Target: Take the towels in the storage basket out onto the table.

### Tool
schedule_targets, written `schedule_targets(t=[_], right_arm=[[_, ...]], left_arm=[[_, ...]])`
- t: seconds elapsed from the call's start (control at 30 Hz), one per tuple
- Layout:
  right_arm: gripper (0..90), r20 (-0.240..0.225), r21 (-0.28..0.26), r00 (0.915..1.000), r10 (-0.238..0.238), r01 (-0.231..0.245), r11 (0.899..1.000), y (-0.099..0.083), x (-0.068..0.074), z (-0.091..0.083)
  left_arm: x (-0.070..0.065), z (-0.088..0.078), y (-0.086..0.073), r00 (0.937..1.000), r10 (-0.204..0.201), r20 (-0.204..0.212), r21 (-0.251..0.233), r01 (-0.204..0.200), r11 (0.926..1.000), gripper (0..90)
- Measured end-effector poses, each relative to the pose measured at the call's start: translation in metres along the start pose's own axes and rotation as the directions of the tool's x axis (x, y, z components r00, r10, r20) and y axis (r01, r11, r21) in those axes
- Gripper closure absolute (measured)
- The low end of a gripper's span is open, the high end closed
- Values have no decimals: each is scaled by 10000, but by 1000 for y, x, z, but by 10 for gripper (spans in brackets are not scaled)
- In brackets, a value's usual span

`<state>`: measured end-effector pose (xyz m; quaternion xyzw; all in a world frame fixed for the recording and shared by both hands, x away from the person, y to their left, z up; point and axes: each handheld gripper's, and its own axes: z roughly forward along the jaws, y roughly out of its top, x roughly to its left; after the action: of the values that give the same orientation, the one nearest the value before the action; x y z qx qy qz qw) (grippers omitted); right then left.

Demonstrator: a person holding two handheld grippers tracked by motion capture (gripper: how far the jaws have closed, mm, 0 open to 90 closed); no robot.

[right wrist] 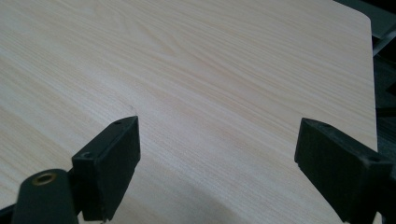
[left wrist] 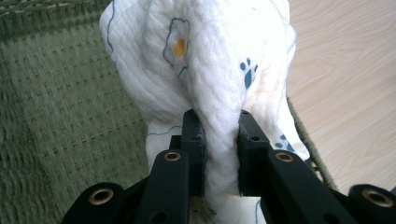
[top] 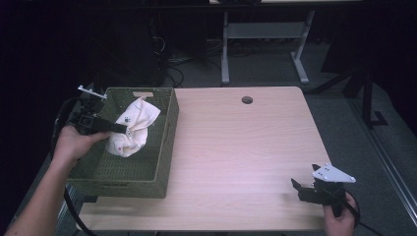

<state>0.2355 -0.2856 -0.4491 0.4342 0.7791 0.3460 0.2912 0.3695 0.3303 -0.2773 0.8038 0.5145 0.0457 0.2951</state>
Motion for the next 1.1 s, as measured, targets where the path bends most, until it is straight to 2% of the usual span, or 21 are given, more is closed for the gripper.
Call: schedule_targets(t=[0.57,1.1], right_arm=[[139,31,-26,10000,-33,33,10000,0,-1,0],[139,36,-84,10000,-43,44,10000,0,-1,-1]], left_arm=[[-24,0,14,9958,430,805,-341,-404,9986,763],[-49,10,30,9897,960,1063,-238,-940,9953,763]])
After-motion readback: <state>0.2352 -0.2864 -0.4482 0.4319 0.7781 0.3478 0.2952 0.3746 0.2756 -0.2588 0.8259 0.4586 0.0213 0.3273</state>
